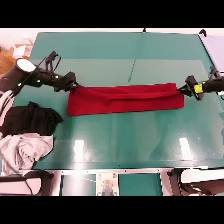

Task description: Fold the shirts.

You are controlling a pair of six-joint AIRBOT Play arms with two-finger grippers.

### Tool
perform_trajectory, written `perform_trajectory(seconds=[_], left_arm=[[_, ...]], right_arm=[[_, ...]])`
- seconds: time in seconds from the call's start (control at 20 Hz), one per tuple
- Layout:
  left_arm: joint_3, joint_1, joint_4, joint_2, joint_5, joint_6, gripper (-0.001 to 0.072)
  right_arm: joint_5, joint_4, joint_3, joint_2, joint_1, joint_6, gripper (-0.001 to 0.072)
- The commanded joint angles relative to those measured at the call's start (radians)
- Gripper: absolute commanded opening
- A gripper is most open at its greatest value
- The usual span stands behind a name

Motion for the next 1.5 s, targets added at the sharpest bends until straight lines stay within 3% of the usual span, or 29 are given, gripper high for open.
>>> perform_trajectory(seconds=[0.0,0.05,0.1,0.15,0.25,0.35,0.45,0.5,0.6,0.65,0.75,0.8,1.25,1.3,1.35,1.4,1.45], left_arm=[[0.139,0.0,-0.02,-0.169,0.059,0.035,0.0107],[0.159,0.0,-0.043,-0.197,0.105,0.036,0.0387],[0.178,0.0,-0.063,-0.217,0.156,0.036,0.0508],[0.195,0.003,-0.066,-0.22,0.208,0.036,0.0507],[0.255,0.03,-0.064,-0.22,0.237,0.034,0.0508],[0.319,0.08,-0.066,-0.22,0.146,0.002,0.0508],[0.35,0.122,-0.066,-0.22,0.035,-0.027,0.0507],[0.352,0.135,-0.066,-0.22,-0.015,-0.026,0.0507],[0.352,0.14,-0.064,-0.22,-0.099,-0.026,0.0506],[0.352,0.137,-0.075,-0.22,-0.129,-0.026,0.0486],[0.352,0.122,-0.097,-0.22,-0.164,-0.014,0.0125],[0.352,0.114,-0.097,-0.22,-0.173,-0.008,0.0029],[0.352,0.008,-0.113,-0.22,-0.174,0.024,0.0026],[0.352,-0.018,-0.112,-0.22,-0.171,0.035,0.0026],[0.352,-0.044,-0.112,-0.22,-0.165,0.049,0.0026],[0.352,-0.068,-0.111,-0.22,-0.151,0.065,0.0026],[0.352,-0.091,-0.11,-0.22,-0.128,0.066,0.0025]], right_arm=[[-0.027,0.097,0.156,-0.193,0.031,0.003,0.0139],[-0.044,0.144,0.199,-0.248,0.032,0.003,0.0199],[-0.065,0.194,0.241,-0.294,0.028,0.003,0.0274],[-0.071,0.264,0.292,-0.336,0.017,0.002,0.0325],[-0.022,0.345,0.392,-0.378,-0.016,-0.006,0.033],[0.083,0.305,0.466,-0.377,-0.069,-0.065,0.0332],[0.2,0.219,0.505,-0.377,-0.127,-0.138,0.047],[0.244,0.187,0.503,-0.378,-0.151,-0.175,0.0504],[0.303,0.118,0.472,-0.381,-0.184,-0.264,0.0506],[0.332,0.108,0.463,-0.391,-0.19,-0.299,0.0517],[0.387,0.109,0.463,-0.429,-0.189,-0.354,0.0536],[0.406,0.108,0.463,-0.45,-0.181,-0.381,0.0536],[0.405,0.104,0.475,-0.556,-0.081,-0.451,0.0535],[0.408,0.105,0.475,-0.556,-0.065,-0.455,0.0514],[0.424,0.104,0.479,-0.556,-0.055,-0.459,0.0383],[0.452,0.104,0.488,-0.556,-0.05,-0.476,0.0178],[0.477,0.104,0.505,-0.556,-0.05,-0.476,0.0064]])
